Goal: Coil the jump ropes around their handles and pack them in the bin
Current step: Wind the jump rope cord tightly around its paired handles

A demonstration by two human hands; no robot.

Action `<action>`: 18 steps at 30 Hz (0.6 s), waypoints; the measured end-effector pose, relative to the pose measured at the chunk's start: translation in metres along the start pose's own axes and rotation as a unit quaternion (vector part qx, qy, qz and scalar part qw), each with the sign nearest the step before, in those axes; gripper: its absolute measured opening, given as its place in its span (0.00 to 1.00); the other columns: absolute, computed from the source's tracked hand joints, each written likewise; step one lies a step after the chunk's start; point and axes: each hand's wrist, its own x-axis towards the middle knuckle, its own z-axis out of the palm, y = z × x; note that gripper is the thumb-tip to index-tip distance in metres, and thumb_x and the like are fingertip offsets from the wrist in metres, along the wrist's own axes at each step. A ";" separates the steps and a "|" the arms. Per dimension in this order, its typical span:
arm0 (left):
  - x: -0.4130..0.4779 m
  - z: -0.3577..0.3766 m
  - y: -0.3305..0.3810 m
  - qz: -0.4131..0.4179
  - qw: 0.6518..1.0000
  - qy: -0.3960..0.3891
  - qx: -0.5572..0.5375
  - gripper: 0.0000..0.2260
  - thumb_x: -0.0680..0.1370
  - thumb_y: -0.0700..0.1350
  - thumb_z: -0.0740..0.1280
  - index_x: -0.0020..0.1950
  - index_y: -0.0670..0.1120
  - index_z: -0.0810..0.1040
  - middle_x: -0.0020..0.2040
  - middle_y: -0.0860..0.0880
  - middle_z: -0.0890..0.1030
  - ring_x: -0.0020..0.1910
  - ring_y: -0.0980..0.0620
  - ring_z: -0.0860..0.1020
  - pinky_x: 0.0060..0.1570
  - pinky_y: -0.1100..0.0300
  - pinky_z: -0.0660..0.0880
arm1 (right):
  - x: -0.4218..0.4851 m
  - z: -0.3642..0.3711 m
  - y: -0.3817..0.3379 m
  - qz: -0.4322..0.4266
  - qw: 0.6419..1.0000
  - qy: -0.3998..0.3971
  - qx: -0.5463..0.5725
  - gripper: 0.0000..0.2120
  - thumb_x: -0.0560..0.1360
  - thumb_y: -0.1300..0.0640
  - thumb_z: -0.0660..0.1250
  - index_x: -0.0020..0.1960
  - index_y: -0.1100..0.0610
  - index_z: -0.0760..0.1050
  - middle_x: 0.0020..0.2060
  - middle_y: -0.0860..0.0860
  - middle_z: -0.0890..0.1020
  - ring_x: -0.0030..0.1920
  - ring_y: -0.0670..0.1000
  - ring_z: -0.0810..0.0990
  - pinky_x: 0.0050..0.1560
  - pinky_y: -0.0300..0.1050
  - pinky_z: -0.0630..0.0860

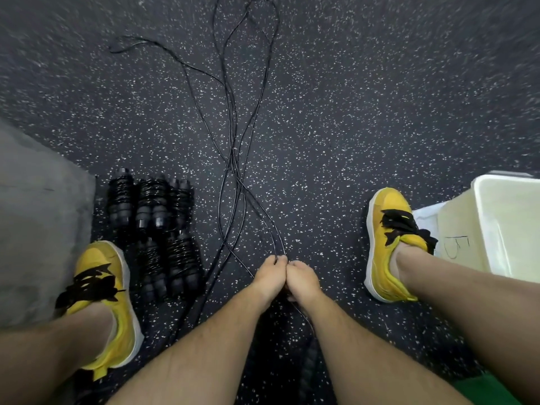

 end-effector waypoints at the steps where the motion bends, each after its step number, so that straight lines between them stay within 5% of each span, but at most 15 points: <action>1: -0.003 0.000 0.006 0.020 1.000 -0.001 0.010 0.12 0.84 0.52 0.58 0.53 0.50 0.79 0.51 0.51 0.83 0.52 0.51 0.80 0.54 0.55 0.75 | -0.005 -0.001 -0.003 -0.024 0.999 0.029 0.026 0.10 0.77 0.54 0.60 0.44 0.54 0.79 0.38 0.48 0.82 0.39 0.49 0.79 0.38 0.43 0.73; 5: -0.032 -0.004 0.036 0.091 0.994 0.041 0.034 0.12 0.84 0.49 0.56 0.50 0.45 0.76 0.47 0.50 0.80 0.44 0.54 0.77 0.43 0.58 0.72 | -0.031 -0.009 -0.035 -0.093 0.981 0.128 0.111 0.10 0.75 0.48 0.63 0.43 0.52 0.78 0.43 0.48 0.83 0.43 0.49 0.80 0.44 0.47 0.75; 8: -0.064 -0.017 0.047 0.149 0.988 0.021 0.041 0.10 0.81 0.51 0.59 0.48 0.50 0.78 0.46 0.51 0.83 0.46 0.51 0.80 0.43 0.56 0.75 | -0.050 -0.016 -0.074 -0.118 0.986 0.053 0.106 0.17 0.77 0.43 0.65 0.48 0.57 0.81 0.40 0.47 0.83 0.41 0.48 0.79 0.41 0.45 0.73; 14: -0.117 -0.049 0.055 0.192 0.981 -0.025 0.007 0.11 0.73 0.54 0.62 0.43 0.49 0.80 0.35 0.48 0.84 0.38 0.44 0.82 0.52 0.43 0.79 | -0.109 -0.021 -0.141 -0.158 0.982 -0.038 0.100 0.11 0.82 0.59 0.59 0.46 0.61 0.77 0.27 0.52 0.73 0.26 0.51 0.71 0.30 0.43 0.70; 18: -0.167 -0.067 0.072 0.209 0.967 -0.107 -0.098 0.07 0.82 0.38 0.57 0.50 0.40 0.75 0.31 0.40 0.82 0.33 0.41 0.82 0.58 0.37 0.77 | -0.175 -0.038 -0.173 -0.141 0.986 -0.069 0.053 0.10 0.80 0.65 0.54 0.42 0.63 0.70 0.30 0.57 0.73 0.24 0.52 0.69 0.33 0.49 0.72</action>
